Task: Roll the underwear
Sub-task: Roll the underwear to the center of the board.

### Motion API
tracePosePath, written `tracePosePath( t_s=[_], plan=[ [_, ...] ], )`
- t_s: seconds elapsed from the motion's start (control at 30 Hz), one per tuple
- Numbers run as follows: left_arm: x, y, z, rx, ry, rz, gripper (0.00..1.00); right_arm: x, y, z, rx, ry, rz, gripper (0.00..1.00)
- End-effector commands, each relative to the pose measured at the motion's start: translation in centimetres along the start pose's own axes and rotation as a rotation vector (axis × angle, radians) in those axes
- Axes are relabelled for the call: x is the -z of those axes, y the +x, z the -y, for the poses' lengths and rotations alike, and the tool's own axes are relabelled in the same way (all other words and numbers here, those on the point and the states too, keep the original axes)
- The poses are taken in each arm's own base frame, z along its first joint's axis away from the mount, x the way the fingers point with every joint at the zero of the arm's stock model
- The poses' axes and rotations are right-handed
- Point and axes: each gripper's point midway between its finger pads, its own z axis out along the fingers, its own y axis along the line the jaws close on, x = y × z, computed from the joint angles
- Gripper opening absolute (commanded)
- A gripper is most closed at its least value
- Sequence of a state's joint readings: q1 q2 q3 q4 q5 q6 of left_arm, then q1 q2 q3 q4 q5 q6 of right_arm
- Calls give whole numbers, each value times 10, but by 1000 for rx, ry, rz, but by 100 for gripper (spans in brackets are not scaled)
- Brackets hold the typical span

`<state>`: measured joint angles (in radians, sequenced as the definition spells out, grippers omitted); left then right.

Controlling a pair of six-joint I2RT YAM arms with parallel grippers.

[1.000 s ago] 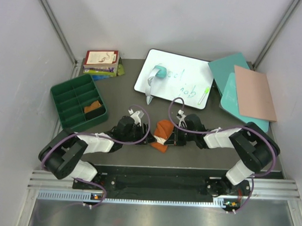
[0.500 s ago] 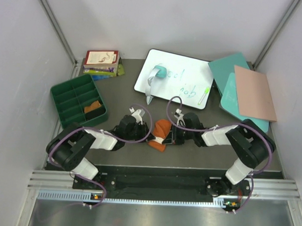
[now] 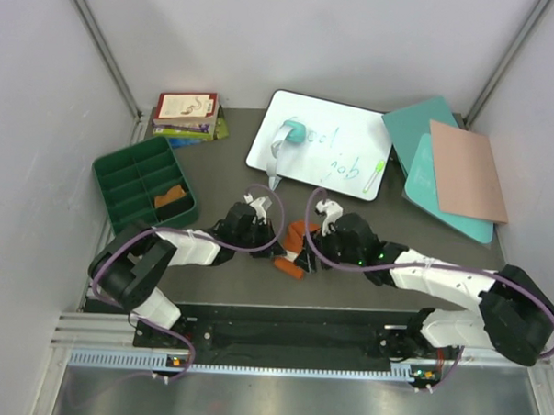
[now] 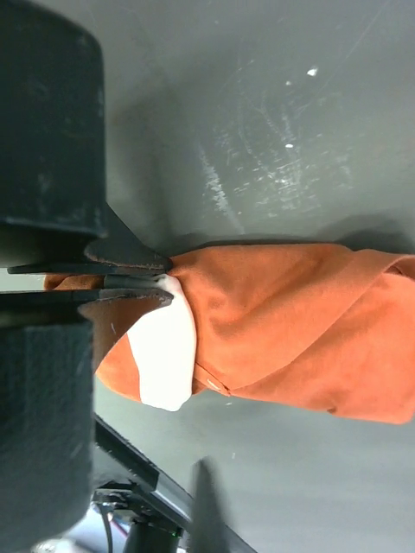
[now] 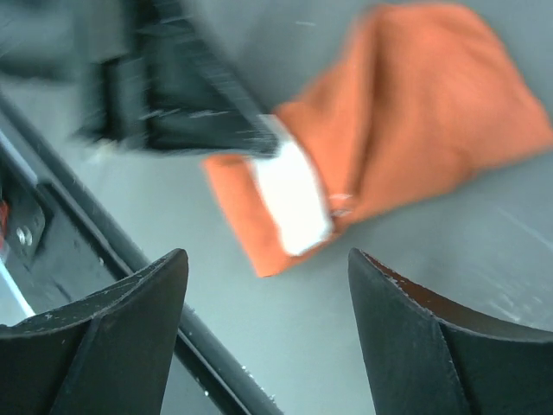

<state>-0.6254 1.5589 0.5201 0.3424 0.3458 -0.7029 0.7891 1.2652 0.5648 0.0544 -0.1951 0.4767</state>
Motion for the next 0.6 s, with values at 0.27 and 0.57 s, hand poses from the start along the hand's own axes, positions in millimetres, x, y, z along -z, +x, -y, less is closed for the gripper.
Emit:
tracePosePath(
  t_s=[0.27,0.57],
  plan=[
    [14,47,-18,109,-78,-278,0,-27,14,-55,566,144,70,74],
    [16,47,-17,112,-77,-284,0,-45,39,-36,645,224,-7,65]
  ],
)
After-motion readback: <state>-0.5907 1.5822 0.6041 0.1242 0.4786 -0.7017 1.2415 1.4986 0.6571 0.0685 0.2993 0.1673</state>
